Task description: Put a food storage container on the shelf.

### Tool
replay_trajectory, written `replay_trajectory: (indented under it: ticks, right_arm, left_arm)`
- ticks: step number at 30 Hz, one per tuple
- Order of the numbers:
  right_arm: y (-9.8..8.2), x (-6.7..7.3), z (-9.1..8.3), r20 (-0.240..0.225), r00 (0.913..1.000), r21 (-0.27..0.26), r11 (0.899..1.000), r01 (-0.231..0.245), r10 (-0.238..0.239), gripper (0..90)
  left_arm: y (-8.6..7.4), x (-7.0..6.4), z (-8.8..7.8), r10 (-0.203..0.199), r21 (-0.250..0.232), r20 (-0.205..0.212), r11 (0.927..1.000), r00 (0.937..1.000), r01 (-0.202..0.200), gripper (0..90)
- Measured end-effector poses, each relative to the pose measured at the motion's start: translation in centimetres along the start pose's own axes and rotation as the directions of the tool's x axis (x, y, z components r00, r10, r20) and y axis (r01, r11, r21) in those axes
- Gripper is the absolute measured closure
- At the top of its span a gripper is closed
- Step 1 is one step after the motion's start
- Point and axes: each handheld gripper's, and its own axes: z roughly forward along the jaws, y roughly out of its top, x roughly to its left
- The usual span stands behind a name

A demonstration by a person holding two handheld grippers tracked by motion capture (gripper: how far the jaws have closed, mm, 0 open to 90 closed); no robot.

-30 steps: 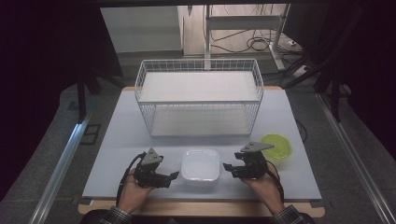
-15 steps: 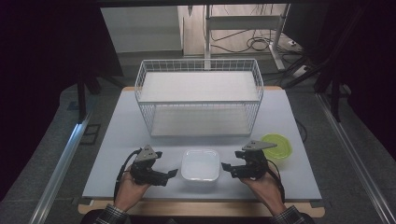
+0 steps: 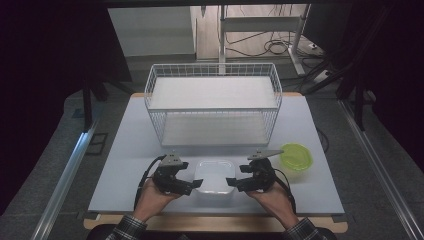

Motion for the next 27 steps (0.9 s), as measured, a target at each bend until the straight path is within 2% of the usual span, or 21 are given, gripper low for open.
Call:
replay_trajectory:
  ticks: [4, 6, 8, 9, 12, 15, 17, 19, 20, 23, 27]
  right_arm:
    - [0.1, 0.2, 1.1, -0.008, 1.0, 0.042, 0.999, -0.002, 0.002, 22.8]
    - [0.1, 0.1, 1.4, -0.027, 0.9992, 0.05, 0.998, -0.028, 0.03, 23.1]
    - [0.1, 0.0, 1.4, -0.036, 0.9981, 0.058, 0.997, -0.048, 0.05, 24.2]
    - [0.0, -0.1, 1.4, -0.044, 0.9972, 0.063, 0.996, -0.057, 0.06, 25.9]
    - [0.0, 0.0, 1.3, -0.052, 0.9934, 0.08, 0.992, -0.098, 0.102, 30.0]
    - [-0.1, 0.0, 0.8, -0.044, 0.9877, 0.084, 0.986, -0.146, 0.15, 39.9]
    - [-0.1, -0.1, 0.3, -0.048, 0.9817, 0.081, 0.98, -0.18, 0.184, 49.4]
    - [-0.1, -0.3, -0.2, -0.056, 0.9761, 0.064, 0.976, -0.206, 0.21, 58.9]
    - [-0.1, -0.3, -0.4, -0.059, 0.9752, 0.058, 0.976, -0.21, 0.214, 62.3]
    - [-0.2, -0.1, -0.7, -0.062, 0.9703, 0.051, 0.972, -0.231, 0.234, 65.7]
    - [-0.3, 0.1, -0.9, -0.055, 0.9679, 0.019, 0.969, -0.245, 0.245, 70.0]
  left_arm:
    - [-0.2, 0.6, 0.7, -0.037, 0.014, 0.064, 0.9992, 0.9972, 0.036, 14.9]
    - [-0.2, 0.6, 0.8, -0.039, 0.02, 0.09, 0.9991, 0.9951, 0.038, 16.0]
    - [-0.2, 0.5, 1.0, -0.051, 0.03, 0.137, 0.9984, 0.9893, 0.047, 17.6]
    - [-0.2, 0.4, 1.1, -0.057, 0.037, 0.146, 0.9979, 0.9876, 0.052, 19.1]
    - [-0.1, 0.1, 0.9, -0.08, 0.057, 0.133, 0.9957, 0.9879, 0.073, 19.9]
    - [-0.1, -0.2, 0.1, -0.107, 0.075, 0.109, 0.9923, 0.9883, 0.099, 31.0]
    - [-0.3, -0.5, -0.5, -0.136, 0.071, 0.095, 0.989, 0.9862, 0.13, 40.2]
    - [-0.5, -0.4, -1.0, -0.182, 0.056, 0.093, 0.9826, 0.979, 0.177, 49.0]
    - [-0.7, -0.4, -1.2, -0.21, 0.047, 0.1, 0.9774, 0.9727, 0.206, 53.4]
    - [-1.0, -0.3, -1.5, -0.263, 0.034, 0.111, 0.9647, 0.9583, 0.261, 61.6]
    - [-1.0, -0.4, -2.0, -0.289, 0.004, 0.1, 0.9569, 0.952, 0.291, 67.5]
